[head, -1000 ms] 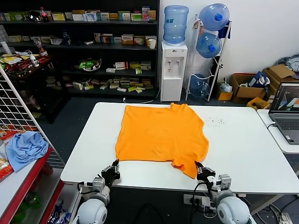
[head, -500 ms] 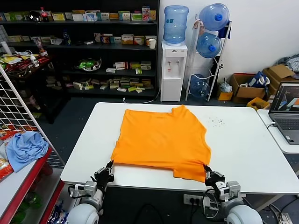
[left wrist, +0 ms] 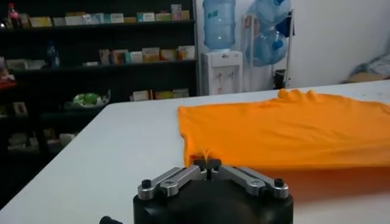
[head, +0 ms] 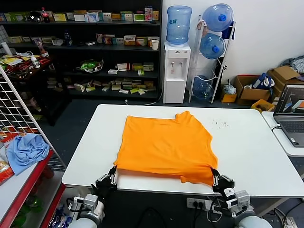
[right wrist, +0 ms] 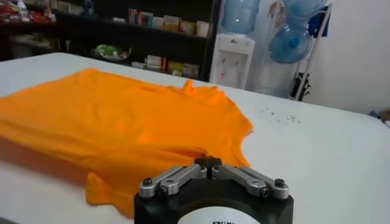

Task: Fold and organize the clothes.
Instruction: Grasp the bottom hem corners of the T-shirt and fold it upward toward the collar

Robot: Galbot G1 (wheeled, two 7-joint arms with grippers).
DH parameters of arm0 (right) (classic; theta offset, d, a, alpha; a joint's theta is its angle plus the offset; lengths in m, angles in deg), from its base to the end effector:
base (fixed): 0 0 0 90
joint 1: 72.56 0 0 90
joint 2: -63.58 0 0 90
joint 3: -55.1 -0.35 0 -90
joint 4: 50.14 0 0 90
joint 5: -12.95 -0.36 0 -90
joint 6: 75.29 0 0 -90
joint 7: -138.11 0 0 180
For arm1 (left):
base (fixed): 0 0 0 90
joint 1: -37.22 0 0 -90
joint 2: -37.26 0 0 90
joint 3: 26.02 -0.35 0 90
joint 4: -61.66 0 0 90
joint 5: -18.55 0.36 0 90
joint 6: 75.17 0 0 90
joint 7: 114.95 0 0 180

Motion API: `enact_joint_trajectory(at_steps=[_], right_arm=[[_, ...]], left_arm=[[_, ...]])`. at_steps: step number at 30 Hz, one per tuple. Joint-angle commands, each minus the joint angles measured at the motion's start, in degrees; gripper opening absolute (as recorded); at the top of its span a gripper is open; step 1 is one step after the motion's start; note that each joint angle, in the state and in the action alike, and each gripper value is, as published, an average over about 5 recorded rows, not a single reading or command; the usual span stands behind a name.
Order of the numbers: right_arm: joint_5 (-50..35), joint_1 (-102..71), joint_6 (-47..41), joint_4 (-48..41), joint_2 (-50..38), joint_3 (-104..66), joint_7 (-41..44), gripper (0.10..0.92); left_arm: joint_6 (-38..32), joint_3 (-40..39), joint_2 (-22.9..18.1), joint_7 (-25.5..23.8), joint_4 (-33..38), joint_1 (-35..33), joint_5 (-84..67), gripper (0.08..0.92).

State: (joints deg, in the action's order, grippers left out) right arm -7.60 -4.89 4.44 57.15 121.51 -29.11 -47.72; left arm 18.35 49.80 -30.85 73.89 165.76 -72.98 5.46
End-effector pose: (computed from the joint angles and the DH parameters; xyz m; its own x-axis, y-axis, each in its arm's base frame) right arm 0.2311 -0.0996 -0.3374 -0.9364 -0.1095 0.3334 -0.1670 0.9746 -0.1490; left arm 0.2226 0.0184 -0.3752 -0.9563 0.1560 0.2473 0.1787 0.9812 0.0724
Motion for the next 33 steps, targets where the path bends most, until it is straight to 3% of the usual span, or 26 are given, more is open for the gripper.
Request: enact_joint_trajectory(at_steps=[1, 15, 23, 26, 33], right_arm=[[0.94, 7.59, 3.23, -6.12, -0.46, 1.03, 0.33, 0.125], [-0.69, 26.71, 3.72, -23.99, 2.24, 10.88, 0.69, 0.125], [-1.45, 28.21, 1.70, -26.57, 3.82, 11.87, 0.17, 0.142], [-2.38, 26.99, 0.44, -24.79, 3.38, 11.51, 0.16, 0.208], [-4.86, 19.38, -2.89, -15.23, 0.12, 8.38, 0.23, 0.407]], left_arm=[[-3.06, -1.71, -3.00, 0.02, -7.55, 7.75, 4.60, 0.092], [-3.08, -7.02, -1.63, -0.24, -21.57, 23.24, 3.93, 0.092], [-2.62, -8.95, -1.27, -0.88, -21.47, 23.73, 2.33, 0.092], [-1.89, -9.24, -0.40, -1.25, -19.38, 22.14, 0.87, 0.129], [0.12, -8.60, 3.30, -0.99, -13.69, 17.34, -5.10, 0.323]])
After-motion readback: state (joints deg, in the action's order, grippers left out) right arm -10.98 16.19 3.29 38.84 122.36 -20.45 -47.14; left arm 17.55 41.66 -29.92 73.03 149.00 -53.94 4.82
